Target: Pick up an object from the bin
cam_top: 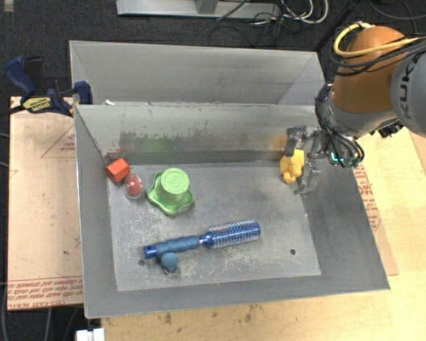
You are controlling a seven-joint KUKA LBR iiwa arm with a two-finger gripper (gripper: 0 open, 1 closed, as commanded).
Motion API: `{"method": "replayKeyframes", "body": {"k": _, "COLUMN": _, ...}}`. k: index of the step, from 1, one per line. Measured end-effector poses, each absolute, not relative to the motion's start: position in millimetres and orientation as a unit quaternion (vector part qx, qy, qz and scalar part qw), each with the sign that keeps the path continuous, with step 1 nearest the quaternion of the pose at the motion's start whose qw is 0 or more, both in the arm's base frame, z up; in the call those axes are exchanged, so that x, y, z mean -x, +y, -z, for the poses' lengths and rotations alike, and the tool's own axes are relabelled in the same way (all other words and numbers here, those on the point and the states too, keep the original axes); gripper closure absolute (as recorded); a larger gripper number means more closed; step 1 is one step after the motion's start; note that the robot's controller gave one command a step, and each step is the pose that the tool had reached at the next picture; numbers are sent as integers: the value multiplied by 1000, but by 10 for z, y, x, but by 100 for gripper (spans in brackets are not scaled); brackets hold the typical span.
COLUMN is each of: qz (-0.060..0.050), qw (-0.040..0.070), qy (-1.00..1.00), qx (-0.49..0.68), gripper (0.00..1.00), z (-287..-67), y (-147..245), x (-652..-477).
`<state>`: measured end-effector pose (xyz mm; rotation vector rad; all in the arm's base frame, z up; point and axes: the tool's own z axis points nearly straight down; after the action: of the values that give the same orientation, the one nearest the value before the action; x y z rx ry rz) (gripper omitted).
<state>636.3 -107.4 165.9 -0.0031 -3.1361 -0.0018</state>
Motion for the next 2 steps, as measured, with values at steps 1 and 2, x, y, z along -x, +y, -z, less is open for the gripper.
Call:
{"method": "replayKeyframes", "body": {"k": 1, "qz": 3, "qw": 5, "qy": -1000, "qx": 4, "gripper": 0, "z": -951, "y": -468, "x": -5835}}
{"method": "replayKeyframes", "body": {"k": 2, "qz": 2, "qw": 3, "qy": -1000, "qx": 10, "gripper": 0, "z": -678, "y": 29, "x": -5357}}
